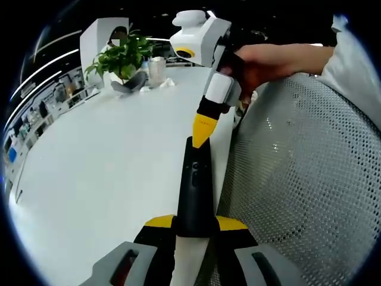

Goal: Press the specified remote control buttons in sequence, fully releasing each button before pressing the next.

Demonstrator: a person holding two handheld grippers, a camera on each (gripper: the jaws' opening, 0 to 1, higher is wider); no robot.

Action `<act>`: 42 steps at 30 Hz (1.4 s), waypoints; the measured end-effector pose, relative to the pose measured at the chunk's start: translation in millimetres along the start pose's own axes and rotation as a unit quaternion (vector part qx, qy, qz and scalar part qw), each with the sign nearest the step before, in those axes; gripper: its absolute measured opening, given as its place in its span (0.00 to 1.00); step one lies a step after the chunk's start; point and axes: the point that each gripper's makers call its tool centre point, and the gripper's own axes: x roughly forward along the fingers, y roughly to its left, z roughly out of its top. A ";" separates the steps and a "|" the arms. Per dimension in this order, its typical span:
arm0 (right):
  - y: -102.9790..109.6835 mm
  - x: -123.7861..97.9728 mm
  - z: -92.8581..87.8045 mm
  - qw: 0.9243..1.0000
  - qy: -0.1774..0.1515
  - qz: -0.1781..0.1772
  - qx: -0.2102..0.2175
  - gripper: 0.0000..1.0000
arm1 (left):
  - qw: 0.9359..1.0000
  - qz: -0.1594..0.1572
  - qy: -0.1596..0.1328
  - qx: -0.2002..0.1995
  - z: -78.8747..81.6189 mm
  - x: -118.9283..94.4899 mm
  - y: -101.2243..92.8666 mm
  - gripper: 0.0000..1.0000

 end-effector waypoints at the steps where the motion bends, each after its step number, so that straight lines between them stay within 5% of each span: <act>1: 0.1 0.1 0.0 1.000 0.000 -0.001 -0.002 0.00 | 1.000 0.000 0.000 0.000 0.0 0.0 0.0 0.24; 17: 1.9 1.5 0.2 1.000 0.004 -0.009 -0.028 0.00 | 1.000 0.001 -0.006 -0.030 2.1 0.7 3.0 0.25; 37: 3.5 0.7 0.9 1.000 0.004 -0.007 -0.027 0.00 | 1.000 0.001 -0.010 -0.009 1.0 -0.4 2.6 0.24; 42: 6.8 0.8 2.6 0.998 -0.002 -0.017 -0.062 0.00 | 1.000 0.000 -0.010 -0.005 1.5 -0.2 2.2 0.24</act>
